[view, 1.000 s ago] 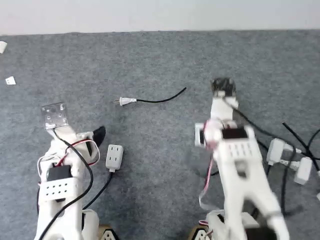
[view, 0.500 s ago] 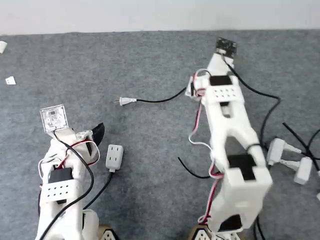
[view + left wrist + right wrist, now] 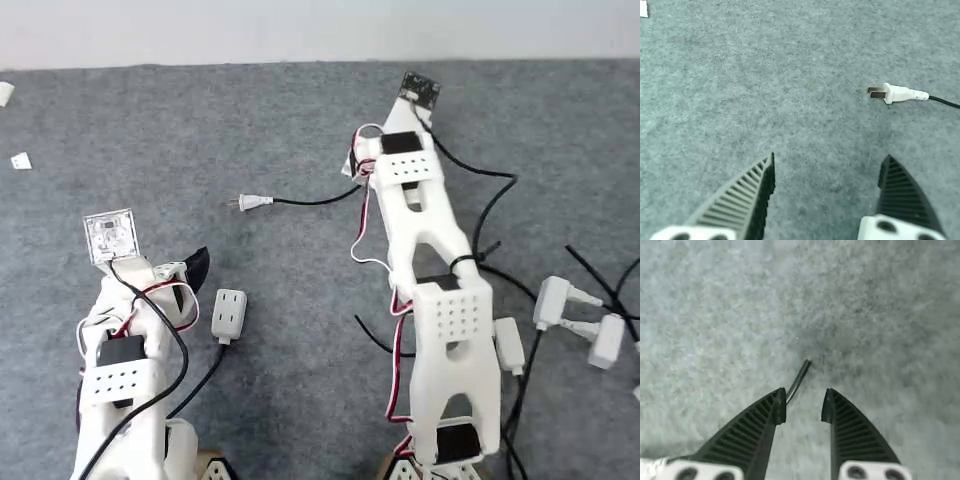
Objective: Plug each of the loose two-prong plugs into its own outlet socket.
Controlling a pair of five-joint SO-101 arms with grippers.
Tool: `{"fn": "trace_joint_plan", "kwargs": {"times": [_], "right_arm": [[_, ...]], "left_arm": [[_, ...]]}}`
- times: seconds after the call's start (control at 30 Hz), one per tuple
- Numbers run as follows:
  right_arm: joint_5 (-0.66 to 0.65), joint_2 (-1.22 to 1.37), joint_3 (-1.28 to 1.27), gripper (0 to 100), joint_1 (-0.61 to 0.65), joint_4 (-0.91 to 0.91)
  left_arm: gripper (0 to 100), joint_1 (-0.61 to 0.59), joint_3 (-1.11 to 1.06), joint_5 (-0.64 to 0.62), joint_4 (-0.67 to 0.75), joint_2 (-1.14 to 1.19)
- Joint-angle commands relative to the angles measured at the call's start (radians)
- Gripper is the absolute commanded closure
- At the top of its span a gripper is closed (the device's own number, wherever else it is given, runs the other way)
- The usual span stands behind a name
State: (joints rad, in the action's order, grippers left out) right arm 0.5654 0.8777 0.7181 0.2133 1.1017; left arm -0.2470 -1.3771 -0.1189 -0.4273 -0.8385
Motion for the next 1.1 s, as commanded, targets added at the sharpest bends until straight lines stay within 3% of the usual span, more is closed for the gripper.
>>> {"fn": "trace_joint_plan", "kwargs": {"times": [0.0, 0.17, 0.4, 0.63, 0.97, 1.07], "right_arm": [[0.008, 0.030, 0.106, 86.6, 0.027, 0.018], [0.014, 0.091, 0.193, 86.9, 0.031, 0.116], [-0.044, 0.168, 0.279, 98.9, 0.002, 0.124], [-0.046, 0.214, 0.385, 99.1, 0.002, 0.220], [-0.086, 0.222, 0.649, 99.1, -0.033, 0.547], [-0.086, 0.226, 0.684, 99.1, -0.038, 0.570]], "left_arm": [[69, -0.006, 0.007, 0.009, 0.028, -0.023], [69, -0.006, 0.007, 0.009, 0.028, -0.023], [69, -0.006, 0.004, 0.009, 0.025, -0.023], [69, -0.005, -0.004, 0.009, 0.026, -0.023], [69, -0.005, -0.004, 0.009, 0.029, -0.023], [69, -0.005, -0.004, 0.009, 0.029, -0.023]]}}
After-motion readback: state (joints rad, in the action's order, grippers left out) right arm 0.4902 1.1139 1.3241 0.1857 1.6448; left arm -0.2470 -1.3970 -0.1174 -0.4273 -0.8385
